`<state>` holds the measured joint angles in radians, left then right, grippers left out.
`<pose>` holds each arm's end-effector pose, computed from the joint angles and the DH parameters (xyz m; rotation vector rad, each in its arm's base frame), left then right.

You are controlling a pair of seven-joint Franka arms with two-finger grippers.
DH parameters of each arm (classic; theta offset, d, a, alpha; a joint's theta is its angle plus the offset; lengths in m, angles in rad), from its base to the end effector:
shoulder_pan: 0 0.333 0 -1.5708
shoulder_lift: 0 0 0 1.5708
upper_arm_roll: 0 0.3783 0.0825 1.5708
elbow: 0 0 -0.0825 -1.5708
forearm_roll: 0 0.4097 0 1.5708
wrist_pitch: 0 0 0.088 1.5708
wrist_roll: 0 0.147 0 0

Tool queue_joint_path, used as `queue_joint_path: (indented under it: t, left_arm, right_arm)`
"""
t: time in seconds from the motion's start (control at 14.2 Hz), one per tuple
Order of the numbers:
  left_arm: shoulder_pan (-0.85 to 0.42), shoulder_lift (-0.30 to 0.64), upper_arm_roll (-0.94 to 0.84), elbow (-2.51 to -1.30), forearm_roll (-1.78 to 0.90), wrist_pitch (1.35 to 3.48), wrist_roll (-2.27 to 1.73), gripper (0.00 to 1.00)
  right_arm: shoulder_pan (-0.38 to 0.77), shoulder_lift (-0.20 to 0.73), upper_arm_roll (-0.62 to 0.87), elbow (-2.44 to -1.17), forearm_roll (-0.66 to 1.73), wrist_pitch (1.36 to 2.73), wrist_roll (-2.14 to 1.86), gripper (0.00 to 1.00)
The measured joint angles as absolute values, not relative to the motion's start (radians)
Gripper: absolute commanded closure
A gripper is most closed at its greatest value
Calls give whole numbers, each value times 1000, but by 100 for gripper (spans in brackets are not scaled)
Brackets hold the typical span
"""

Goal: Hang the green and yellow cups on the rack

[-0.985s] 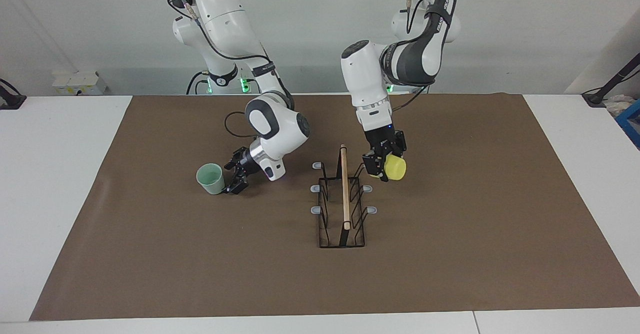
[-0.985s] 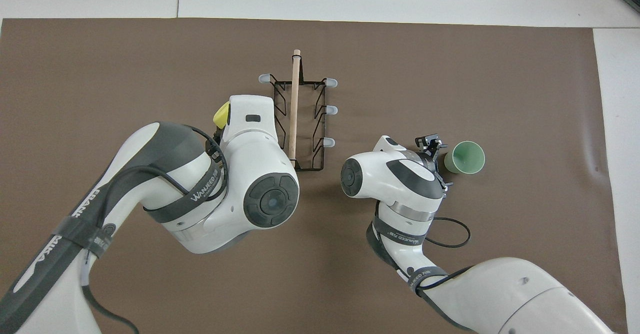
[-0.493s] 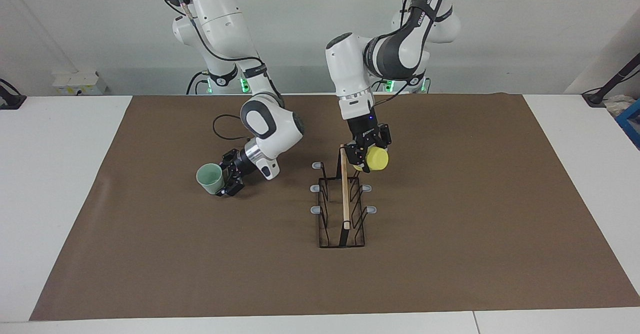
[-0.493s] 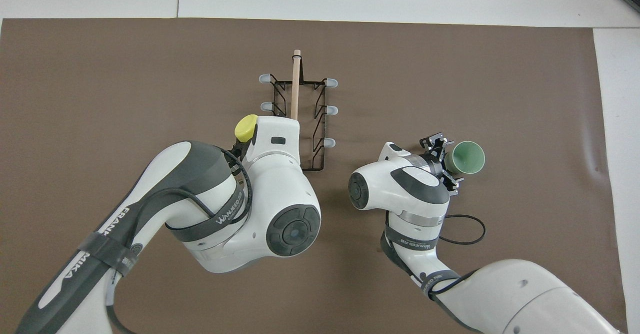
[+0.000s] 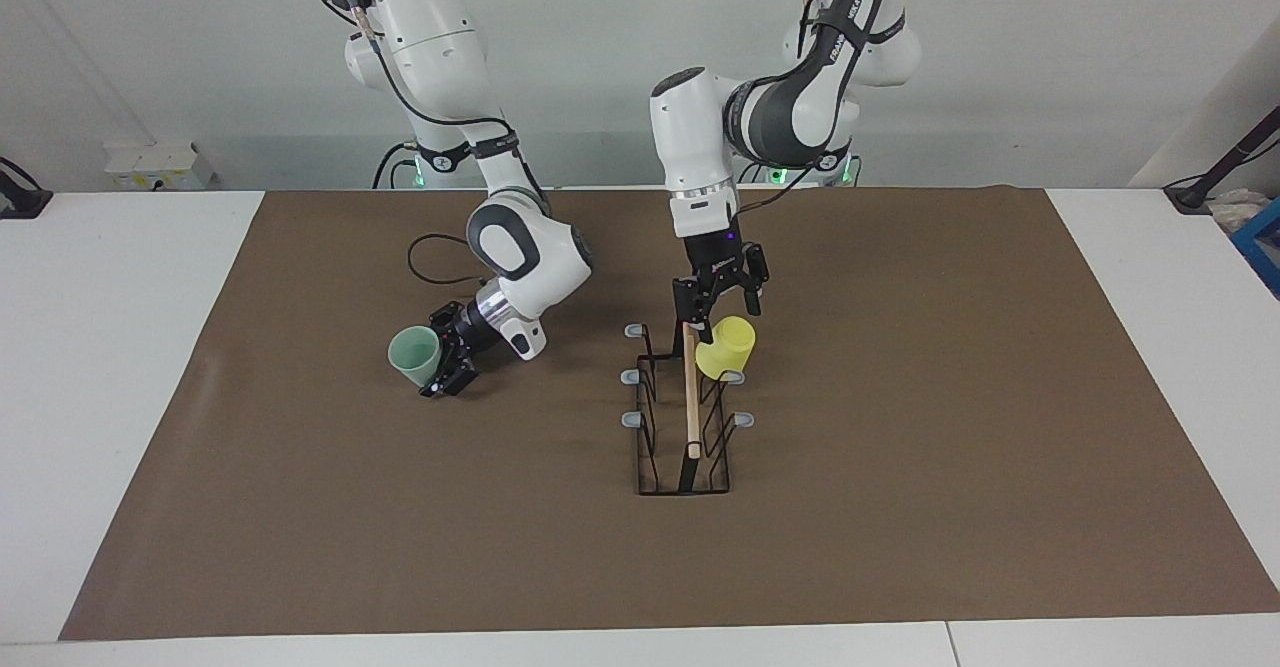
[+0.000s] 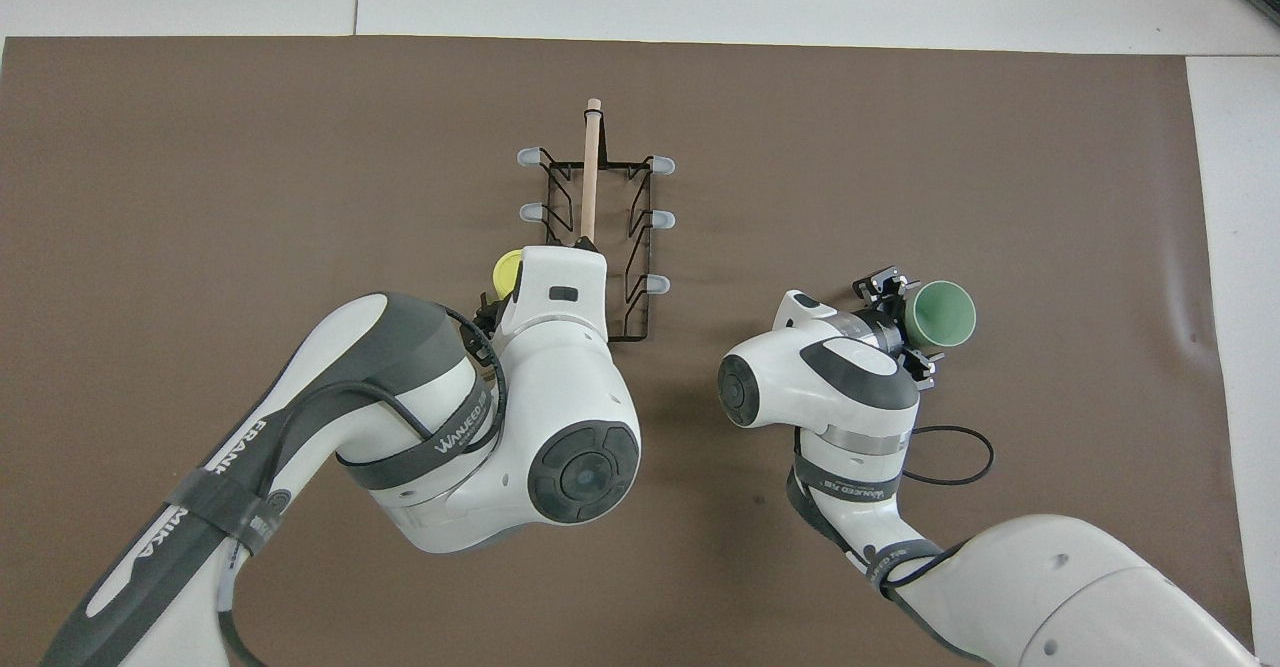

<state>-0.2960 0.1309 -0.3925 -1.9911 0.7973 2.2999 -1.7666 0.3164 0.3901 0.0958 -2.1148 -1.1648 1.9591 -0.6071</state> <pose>0.5243 -0.3746 0.4414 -2.8404 -0.8749 -0.9469 0.5681 0.1447 0.2343 1.3813 1.7551 -0.6578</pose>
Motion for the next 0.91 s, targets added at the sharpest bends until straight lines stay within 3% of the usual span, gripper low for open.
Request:
queue_joint_path:
  t: [0.14, 0.21, 0.56, 0.91]
  left_arm:
    - [-292, 125, -380, -1960, 790, 2297, -1727, 0]
    - [-285, 121, -373, -1942, 767, 2294, -1677, 0]
    - [-234, 93, -276, -1875, 479, 2266, -1145, 0]
    - [-211, -4, -111, -1871, 147, 2123, -481, 0]
  right_arm:
    - [316, 389, 96, -2120, -1165, 1963, -607, 91]
    - [316, 388, 96, -2120, -1165, 1963, -607, 100]
    - [316, 384, 96, -2117, -1165, 1964, -607, 100]
    - [317, 351, 98, -2073, -1066, 1963, -619, 100]
